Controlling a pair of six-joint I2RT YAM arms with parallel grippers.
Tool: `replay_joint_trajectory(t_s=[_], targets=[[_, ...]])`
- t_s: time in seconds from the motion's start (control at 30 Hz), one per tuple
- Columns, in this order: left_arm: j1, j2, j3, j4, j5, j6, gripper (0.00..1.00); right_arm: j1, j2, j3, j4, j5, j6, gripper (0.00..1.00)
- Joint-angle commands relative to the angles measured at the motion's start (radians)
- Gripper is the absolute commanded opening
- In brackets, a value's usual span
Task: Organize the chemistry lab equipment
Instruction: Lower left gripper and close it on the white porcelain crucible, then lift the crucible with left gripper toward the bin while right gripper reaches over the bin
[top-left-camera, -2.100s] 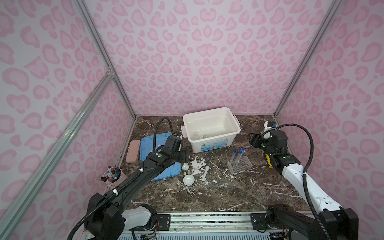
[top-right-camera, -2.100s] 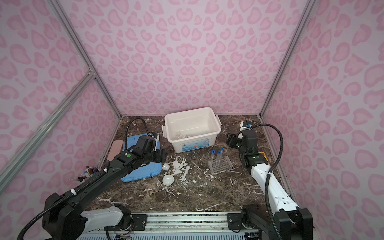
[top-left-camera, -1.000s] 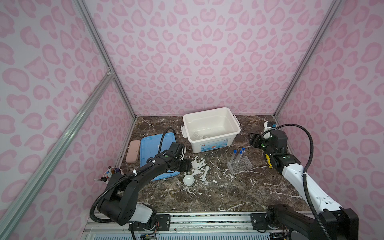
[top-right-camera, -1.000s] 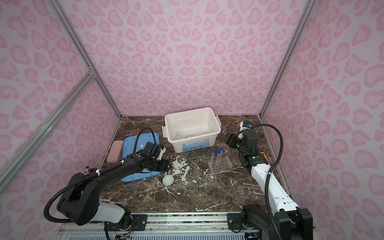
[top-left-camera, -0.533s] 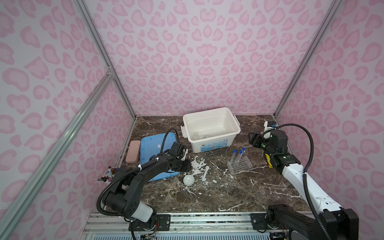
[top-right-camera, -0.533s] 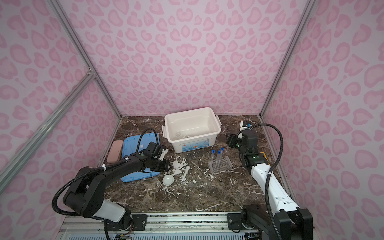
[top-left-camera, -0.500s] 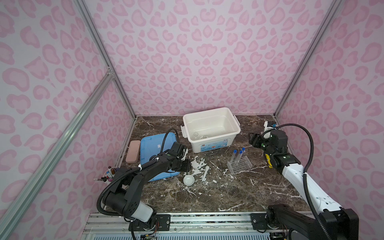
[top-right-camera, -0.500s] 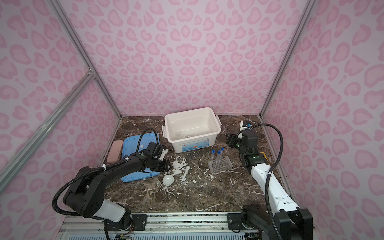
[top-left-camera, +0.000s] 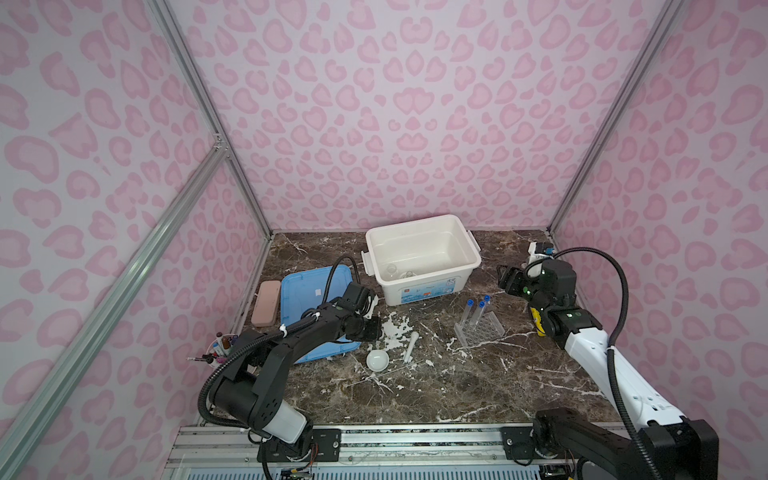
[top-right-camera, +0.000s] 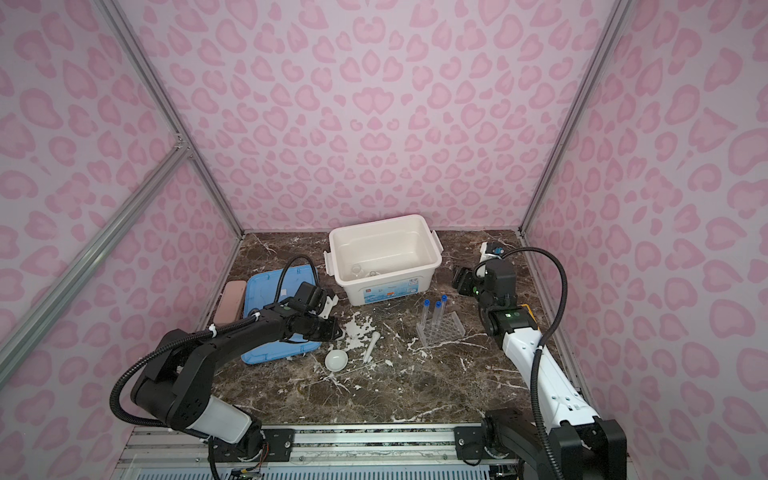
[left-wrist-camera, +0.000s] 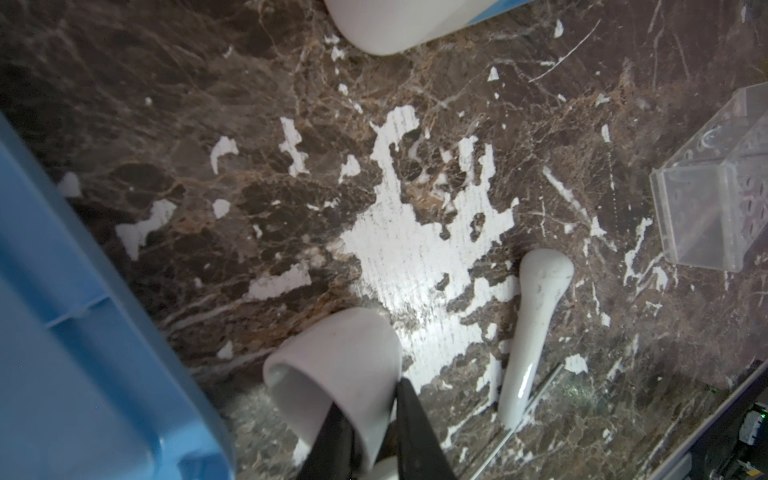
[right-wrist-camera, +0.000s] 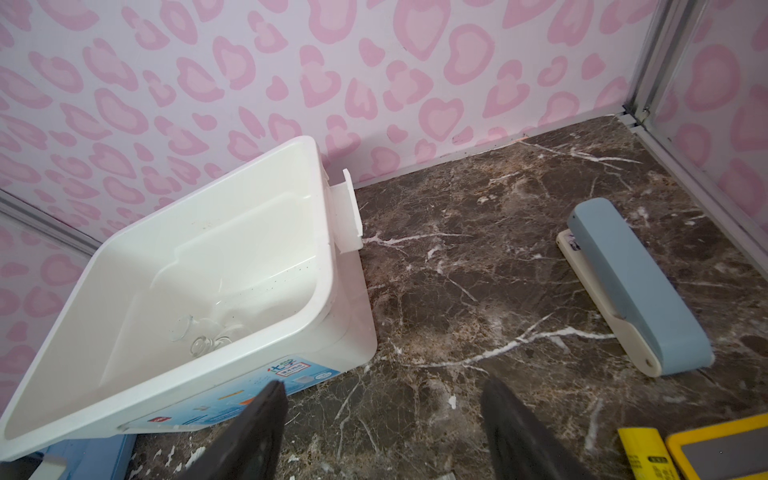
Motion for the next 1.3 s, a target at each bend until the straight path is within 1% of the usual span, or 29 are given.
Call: replay_joint_trajectory(t_s=[0.0, 0.1, 0.3, 0.8, 0.93, 1.13, 1.27], targets=[[0.001, 0.010, 0.017, 0.021, 0.012, -0.004, 0.14, 0.000, -0.002, -0.005, -0.010, 0.016, -0.012, 0.76], [0.001, 0.003, 0.021, 0.017, 0.014, -0.008, 0.10, 0.000, 0.000, -0.007, -0.008, 0.018, -0.014, 0.76], [0.001, -0.084, 0.012, -0.011, -0.046, -0.016, 0.09, 0.000, 0.025, 0.010, 0.015, 0.002, -0.012, 0.76], [0.001, -0.250, 0.065, -0.078, -0.156, -0.014, 0.04, -0.013, 0.163, 0.087, 0.112, -0.128, 0.003, 0.77], [0.001, -0.285, 0.117, -0.107, -0.180, 0.007, 0.04, -0.022, 0.230, 0.118, 0.130, -0.197, 0.018, 0.76], [0.001, -0.300, 0.222, -0.142, -0.199, 0.047, 0.05, -0.031, 0.335, 0.202, 0.090, -0.284, 0.021, 0.74], [0.001, -0.300, 0.276, -0.147, -0.210, 0.068, 0.05, -0.031, 0.391, 0.233, 0.084, -0.311, 0.031, 0.72]])
